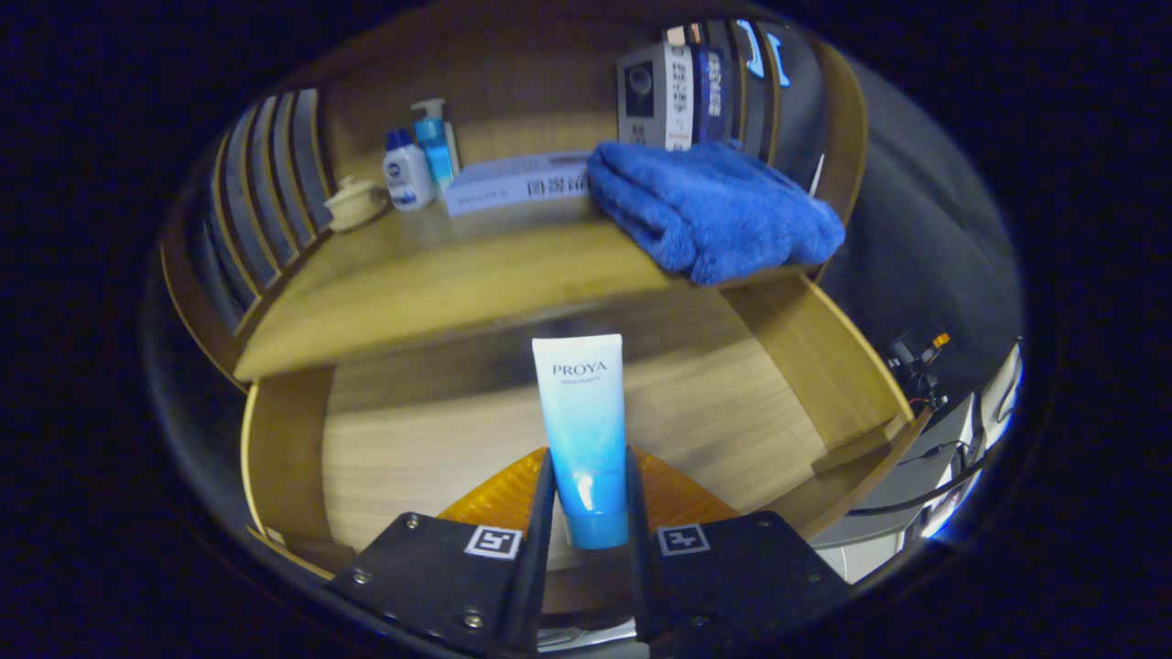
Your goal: Pull open the drawer, take out the items inside it, and place them on the countertop above the cabinet.
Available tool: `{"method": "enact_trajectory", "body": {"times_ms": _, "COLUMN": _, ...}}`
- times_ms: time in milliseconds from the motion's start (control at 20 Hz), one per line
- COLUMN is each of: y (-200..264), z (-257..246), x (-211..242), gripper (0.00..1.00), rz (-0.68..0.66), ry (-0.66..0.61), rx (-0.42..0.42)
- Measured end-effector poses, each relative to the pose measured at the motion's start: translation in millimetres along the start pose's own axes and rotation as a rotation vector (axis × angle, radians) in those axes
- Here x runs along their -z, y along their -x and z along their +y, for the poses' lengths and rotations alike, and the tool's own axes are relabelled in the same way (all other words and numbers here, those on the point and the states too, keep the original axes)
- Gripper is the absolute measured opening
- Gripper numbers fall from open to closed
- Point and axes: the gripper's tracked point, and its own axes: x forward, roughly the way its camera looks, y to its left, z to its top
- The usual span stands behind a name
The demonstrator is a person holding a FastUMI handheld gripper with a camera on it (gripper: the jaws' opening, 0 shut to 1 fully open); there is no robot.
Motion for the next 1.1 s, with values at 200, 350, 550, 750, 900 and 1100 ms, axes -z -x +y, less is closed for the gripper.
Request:
{"method": "enact_trajectory", "body": {"times_ms": 200, "y": 32, "z": 10, "x": -53, "gripper": 0.39, "rz": -0.168, "ry": 0.02, "rx": -0.019}}
{"method": "enact_trajectory", "body": {"times_ms": 350, "y": 33, "z": 26, "x": -93, "gripper": 0.39, "rz": -0.27, "ry": 0.013, "rx": -0.075}}
{"method": "enact_trajectory", "body": {"times_ms": 550, "y": 13, "z": 41, "x": -130, "gripper": 0.39, "rz": -0.344, "ry": 0.032, "rx": -0.127}}
{"method": "enact_trajectory", "body": {"times_ms": 750, "y": -20, "z": 47, "x": -138, "gripper": 0.39, "rz": -0.312, "ry": 0.053, "rx": -0.152}}
{"method": "enact_trajectory", "body": {"times_ms": 900, "y": -42, "z": 55, "x": -135, "gripper": 0.39, "rz": -0.277, "ry": 0.041, "rx": -0.19}}
{"method": "enact_trajectory", "body": {"times_ms": 1100, "y": -56, "z": 56, "x": -130, "gripper": 0.39, "rz": -0.239, "ry": 0.039, "rx": -0.192}}
